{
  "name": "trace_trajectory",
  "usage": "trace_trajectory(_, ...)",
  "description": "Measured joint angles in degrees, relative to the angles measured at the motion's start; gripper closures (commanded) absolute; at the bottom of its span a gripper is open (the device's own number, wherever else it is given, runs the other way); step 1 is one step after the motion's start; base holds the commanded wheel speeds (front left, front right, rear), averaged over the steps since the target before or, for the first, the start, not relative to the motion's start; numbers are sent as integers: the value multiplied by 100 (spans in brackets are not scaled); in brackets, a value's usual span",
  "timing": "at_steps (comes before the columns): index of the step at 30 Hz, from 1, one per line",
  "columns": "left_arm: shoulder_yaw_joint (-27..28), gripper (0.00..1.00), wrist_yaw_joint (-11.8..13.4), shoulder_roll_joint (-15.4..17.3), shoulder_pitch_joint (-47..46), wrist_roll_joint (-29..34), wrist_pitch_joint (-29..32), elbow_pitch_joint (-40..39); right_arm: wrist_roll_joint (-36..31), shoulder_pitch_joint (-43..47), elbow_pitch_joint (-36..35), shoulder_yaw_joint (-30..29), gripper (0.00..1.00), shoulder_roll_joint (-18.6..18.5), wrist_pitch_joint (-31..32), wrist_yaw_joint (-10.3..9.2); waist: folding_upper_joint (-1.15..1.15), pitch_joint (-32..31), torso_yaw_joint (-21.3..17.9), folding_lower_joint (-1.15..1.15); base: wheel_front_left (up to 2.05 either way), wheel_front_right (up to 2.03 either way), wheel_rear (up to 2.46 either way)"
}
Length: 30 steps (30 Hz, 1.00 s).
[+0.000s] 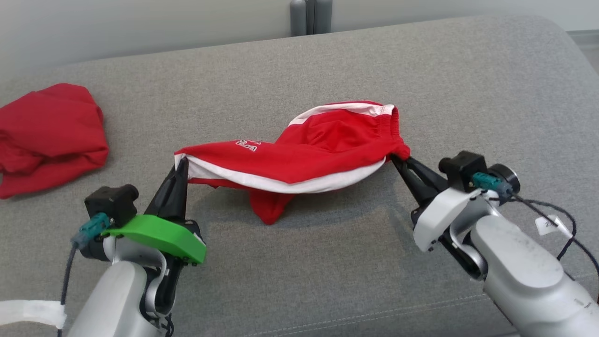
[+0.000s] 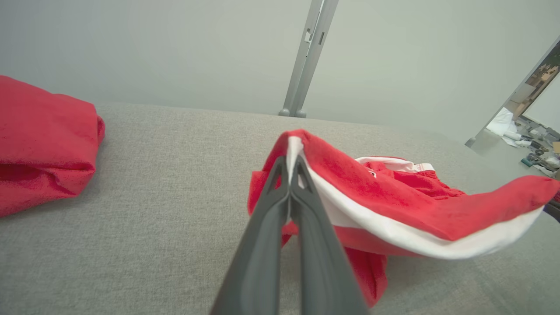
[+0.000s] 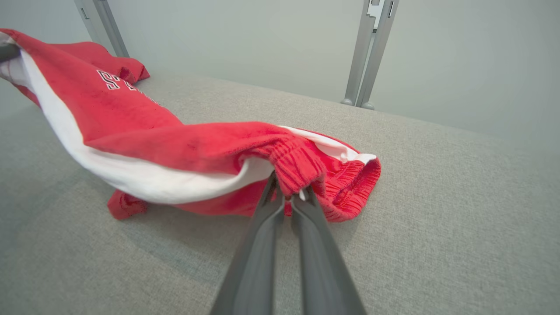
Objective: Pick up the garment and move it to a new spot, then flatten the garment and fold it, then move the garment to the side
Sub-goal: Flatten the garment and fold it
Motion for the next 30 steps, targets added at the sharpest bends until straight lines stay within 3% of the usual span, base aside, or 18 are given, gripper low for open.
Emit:
trace_trajectory(4,145,100,-147,203,-201,-250,358,-536,784,-315,-716,4,100,-409,492,-1,0,-131,-50,0,0,0,0)
trace_trajectory(11,403,100,-169,735,-814,-559,1266,-1519,1739,-917,-1597,-312,100,-851,1499,-2,0,-373,-116,0,0,0,0)
trace_trajectory(22,662,100,16,1239,-1752,-1018,2533,-2680,2626,-1447,-2379,-1080,100,-877,3108,-2,0,-627,-190,0,0,0,0)
trace_trajectory(30,626,100,134,1436,-2146,-1063,3087,-3048,2604,-1685,-2838,-1696,100,-777,3872,-3,0,-558,-222,0,0,0,0)
